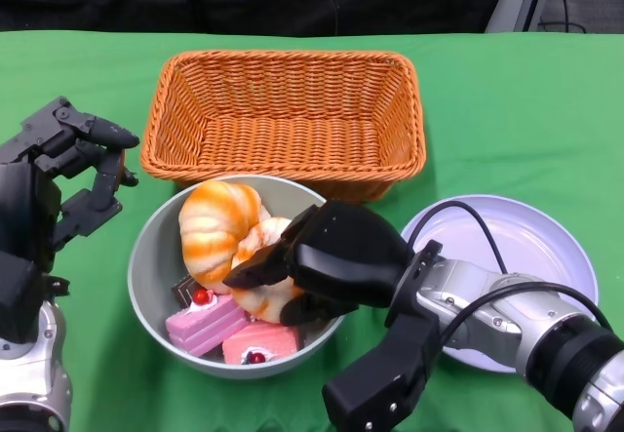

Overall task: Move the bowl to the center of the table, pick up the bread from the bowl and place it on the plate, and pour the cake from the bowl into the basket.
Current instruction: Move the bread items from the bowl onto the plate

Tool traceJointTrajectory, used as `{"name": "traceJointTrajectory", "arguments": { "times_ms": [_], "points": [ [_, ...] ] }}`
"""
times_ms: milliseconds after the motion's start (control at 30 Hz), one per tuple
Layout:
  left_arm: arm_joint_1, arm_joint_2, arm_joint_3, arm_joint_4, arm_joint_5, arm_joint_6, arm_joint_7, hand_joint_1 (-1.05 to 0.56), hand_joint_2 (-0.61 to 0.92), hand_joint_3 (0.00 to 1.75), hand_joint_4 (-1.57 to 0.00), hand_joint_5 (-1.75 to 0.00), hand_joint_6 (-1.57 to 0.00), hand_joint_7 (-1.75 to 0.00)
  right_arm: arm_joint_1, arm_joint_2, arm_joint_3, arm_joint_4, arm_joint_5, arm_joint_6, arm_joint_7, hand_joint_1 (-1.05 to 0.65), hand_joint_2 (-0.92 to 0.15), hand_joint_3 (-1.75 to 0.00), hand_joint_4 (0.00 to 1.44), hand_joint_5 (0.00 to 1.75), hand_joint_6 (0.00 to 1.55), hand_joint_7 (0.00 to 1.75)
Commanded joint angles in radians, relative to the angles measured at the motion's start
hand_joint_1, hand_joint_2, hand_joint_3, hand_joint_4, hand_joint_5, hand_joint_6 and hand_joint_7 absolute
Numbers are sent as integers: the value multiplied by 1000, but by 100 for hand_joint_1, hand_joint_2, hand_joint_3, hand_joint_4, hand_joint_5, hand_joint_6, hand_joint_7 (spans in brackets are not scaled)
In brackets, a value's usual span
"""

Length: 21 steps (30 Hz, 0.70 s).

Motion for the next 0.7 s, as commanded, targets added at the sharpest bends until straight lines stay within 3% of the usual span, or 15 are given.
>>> {"name": "traceJointTrajectory", "arguments": {
  "times_ms": [33, 133, 267, 567, 600, 667, 700],
  "points": [
    [3, 24, 3, 3, -9, 10, -7, -11, 72, 80, -85, -149, -85, -116, 3, -24, -24, -24, 13, -2, -14, -27, -86, 0, 89, 74, 112, 3],
    [1, 23, 4, 8, -23, 12, -25, -10, 73, 79, -85, -149, -86, -115, 6, -27, -29, -25, 13, -21, -42, -26, -83, 0, 84, 87, 114, 3],
    [-2, 26, 5, 20, -33, 3, -47, -10, 73, 79, -84, -148, -85, -114, 5, -26, -32, -14, 2, -38, -99, -23, -81, 0, 74, 120, 117, 5],
    [-8, 25, 8, 29, -28, 2, -44, -12, 73, 77, -84, -149, -86, -114, 8, -29, -59, -11, 21, -118, -168, -20, -86, 0, 68, 140, 119, 10],
    [-7, 25, 9, 27, -29, 6, -45, -12, 73, 77, -85, -149, -86, -114, 9, -30, -62, -12, 22, -123, -172, -19, -86, 0, 66, 144, 117, 15],
    [-7, 26, 9, 26, -33, 12, -50, -12, 74, 76, -84, -149, -86, -113, 12, -33, -67, -19, 25, -130, -170, -19, -87, 0, 64, 150, 92, 64],
    [-7, 26, 10, 27, -36, 13, -53, -12, 74, 76, -84, -149, -86, -113, 13, -34, -70, -22, 26, -133, -168, -19, -87, 0, 63, 151, 84, 79]
  ]
}}
